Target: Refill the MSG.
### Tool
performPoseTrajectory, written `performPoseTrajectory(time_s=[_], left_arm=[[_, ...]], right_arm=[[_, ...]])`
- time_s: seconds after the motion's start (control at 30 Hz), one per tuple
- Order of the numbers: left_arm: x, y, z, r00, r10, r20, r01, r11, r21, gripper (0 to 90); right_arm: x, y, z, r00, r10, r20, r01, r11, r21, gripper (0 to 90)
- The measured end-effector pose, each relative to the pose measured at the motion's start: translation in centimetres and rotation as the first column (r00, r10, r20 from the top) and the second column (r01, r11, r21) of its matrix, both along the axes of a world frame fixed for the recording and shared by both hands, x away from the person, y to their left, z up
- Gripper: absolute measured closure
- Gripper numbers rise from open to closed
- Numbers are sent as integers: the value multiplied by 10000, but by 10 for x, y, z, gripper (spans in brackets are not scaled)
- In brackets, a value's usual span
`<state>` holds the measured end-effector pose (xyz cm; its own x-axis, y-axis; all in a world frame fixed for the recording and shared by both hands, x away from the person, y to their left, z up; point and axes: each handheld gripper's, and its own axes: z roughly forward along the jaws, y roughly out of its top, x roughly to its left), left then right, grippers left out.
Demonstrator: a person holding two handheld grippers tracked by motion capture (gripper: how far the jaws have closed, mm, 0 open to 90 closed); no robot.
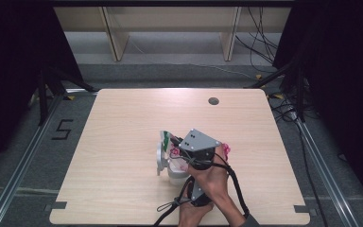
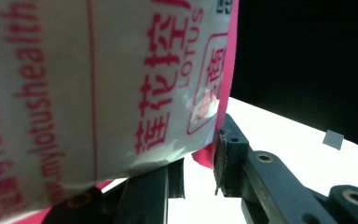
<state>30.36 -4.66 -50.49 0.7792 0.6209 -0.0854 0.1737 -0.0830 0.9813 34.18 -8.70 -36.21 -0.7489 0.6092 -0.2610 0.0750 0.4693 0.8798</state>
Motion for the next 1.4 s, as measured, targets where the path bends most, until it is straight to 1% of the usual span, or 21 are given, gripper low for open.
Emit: performPoseTrajectory(time_s=[0.13,0.23,0.27,0.33,0.37,0.43,0.73,0.77,0.83,0.87,0.9,0.93,1.0,1.03,1.13,1.2,1.23,1.27,1.33,1.37,1.4], left_arm=[[0,0,0,10000,93,-21,-93,9999,-58,755],[1,0,0,10000,-29,-31,29,10000,-11,754],[1,0,0,10000,-35,11,35,10000,-41,755],[0,-1,2,10000,83,-27,-83,9998,-204,756],[0,-1,2,9999,120,-56,-121,9997,-200,755],[1,0,0,10000,60,-45,-60,10000,-2,755],[1,0,1,10000,7,46,-7,10000,-48,755],[0,-1,1,10000,40,-34,-41,9999,-148,754],[1,0,1,10000,74,-20,-74,10000,-16,754],[1,0,1,10000,45,-13,-45,10000,-32,755],[1,0,1,10000,4,22,-4,10000,-51,754],[1,0,1,10000,-12,43,12,10000,-53,754],[0,-1,2,10000,66,-52,-67,9998,-193,755],[1,-1,2,9999,95,-59,-96,9998,-190,755],[2,0,0,10000,-37,-5,37,10000,-6,754],[1,0,1,10000,-23,3,23,9999,-136,755],[1,0,2,10000,22,84,-21,10000,-68,755],[0,0,3,10000,84,49,-83,9998,-178,755],[1,1,2,10000,39,-30,-39,10000,-90,755],[1,0,1,9999,6,-164,-10,9997,-256,755],[2,0,0,10000,-32,-76,31,9999,-96,755]], right_arm=[[-1,1,1,10000,48,56,-48,10000,-13,897],[1,1,-1,10000,9,35,-9,9999,-113,897],[0,2,-1,10000,-13,-41,13,10000,-45,897],[-2,2,1,9999,63,120,-63,10000,-28,898],[-2,2,2,9999,90,117,-89,9999,-54,897],[-1,2,0,10000,19,65,-19,10000,-76,897],[-1,2,1,9999,43,107,-42,10000,-37,898],[-1,2,1,9999,29,111,-29,10000,-30,897],[-1,2,1,10000,16,67,-15,10000,-42,897],[0,3,0,9999,14,137,-13,10000,-72,897],[-1,3,0,10000,-5,32,5,10000,-61,898],[-1,2,0,9999,17,127,-17,10000,-62,897],[-1,2,1,9999,38,133,-38,10000,-41,898],[-2,3,1,10000,24,61,-24,10000,-30,898],[0,3,-1,9999,-24,127,25,10000,-69,897],[0,2,0,10000,34,-26,-34,10000,23,897],[-2,2,1,10000,37,43,-37,10000,58,898],[-3,2,3,9999,65,102,-66,10000,43,898],[-3,3,2,9998,58,201,-57,10000,-28,897],[-2,4,1,9999,24,154,-23,10000,-54,897],[-1,4,-1,10000,-24,52,24,10000,-77,897]])
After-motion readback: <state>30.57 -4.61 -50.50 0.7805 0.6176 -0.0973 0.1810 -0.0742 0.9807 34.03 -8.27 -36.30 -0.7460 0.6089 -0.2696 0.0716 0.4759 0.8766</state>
